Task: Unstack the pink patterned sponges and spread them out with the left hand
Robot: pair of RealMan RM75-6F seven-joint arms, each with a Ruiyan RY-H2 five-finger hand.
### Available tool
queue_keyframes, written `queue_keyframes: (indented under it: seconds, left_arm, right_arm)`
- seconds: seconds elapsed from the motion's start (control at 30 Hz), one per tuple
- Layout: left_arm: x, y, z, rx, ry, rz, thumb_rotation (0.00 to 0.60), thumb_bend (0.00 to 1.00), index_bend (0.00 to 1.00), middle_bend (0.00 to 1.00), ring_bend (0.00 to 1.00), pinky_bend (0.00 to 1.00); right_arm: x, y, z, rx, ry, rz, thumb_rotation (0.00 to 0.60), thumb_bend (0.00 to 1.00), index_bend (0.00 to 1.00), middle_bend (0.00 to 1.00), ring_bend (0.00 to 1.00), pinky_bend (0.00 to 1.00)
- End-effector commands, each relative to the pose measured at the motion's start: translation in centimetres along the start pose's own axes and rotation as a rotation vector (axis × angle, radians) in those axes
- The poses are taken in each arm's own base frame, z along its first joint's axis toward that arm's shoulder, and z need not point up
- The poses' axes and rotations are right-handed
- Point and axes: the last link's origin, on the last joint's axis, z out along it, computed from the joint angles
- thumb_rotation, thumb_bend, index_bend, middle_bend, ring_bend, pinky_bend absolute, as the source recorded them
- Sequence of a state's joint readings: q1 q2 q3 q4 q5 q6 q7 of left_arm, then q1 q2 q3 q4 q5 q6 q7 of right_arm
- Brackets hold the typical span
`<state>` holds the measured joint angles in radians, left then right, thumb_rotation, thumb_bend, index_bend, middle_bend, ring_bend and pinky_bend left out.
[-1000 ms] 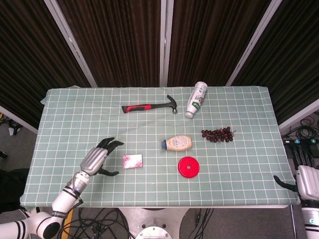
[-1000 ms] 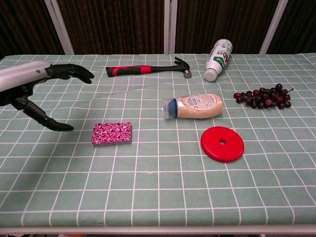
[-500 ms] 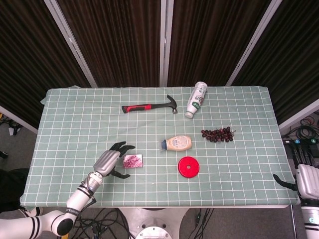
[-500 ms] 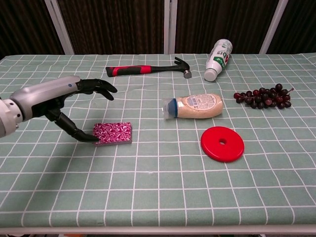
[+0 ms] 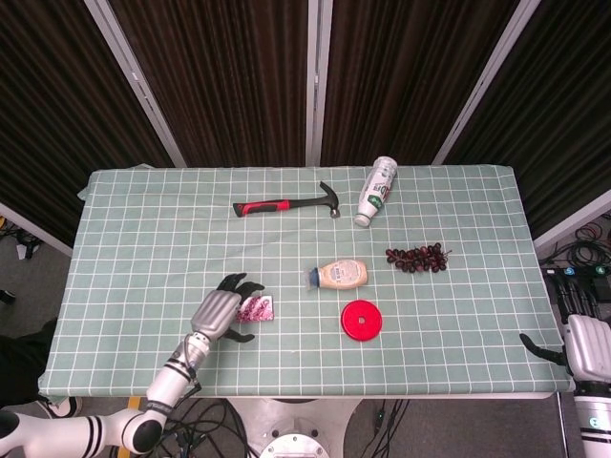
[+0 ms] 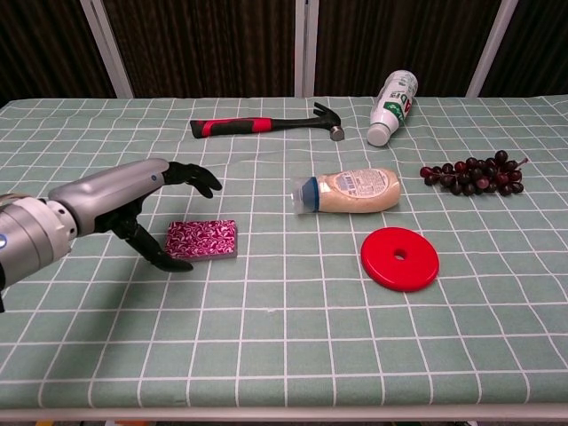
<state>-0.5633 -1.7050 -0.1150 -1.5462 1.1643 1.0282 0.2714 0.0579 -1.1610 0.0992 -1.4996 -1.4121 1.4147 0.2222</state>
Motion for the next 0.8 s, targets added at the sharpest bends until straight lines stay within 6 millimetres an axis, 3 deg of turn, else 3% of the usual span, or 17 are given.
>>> queue_keyframes:
  seconds: [0.03,0.8]
  left_arm:
    - [-0.4,0.0,0.5,0.014,0.010,0.042,0.600,0.10,0.20,0.21,0.00,0.02]
    - [-1.3,-0.3,1.5,0.051,0.008,0.068,0.600,0.13,0.21,0.26,0.00,0.02]
  right_arm:
    - [0.0,0.0,0.0,-0.001,-0.003,0.000,0.600,0.09,0.00,0.00,0.00,0.00]
    - [0.0,0.5,0.1,-0.011,-0.003,0.011,0.600,0.09,0.00,0.00,0.00,0.00]
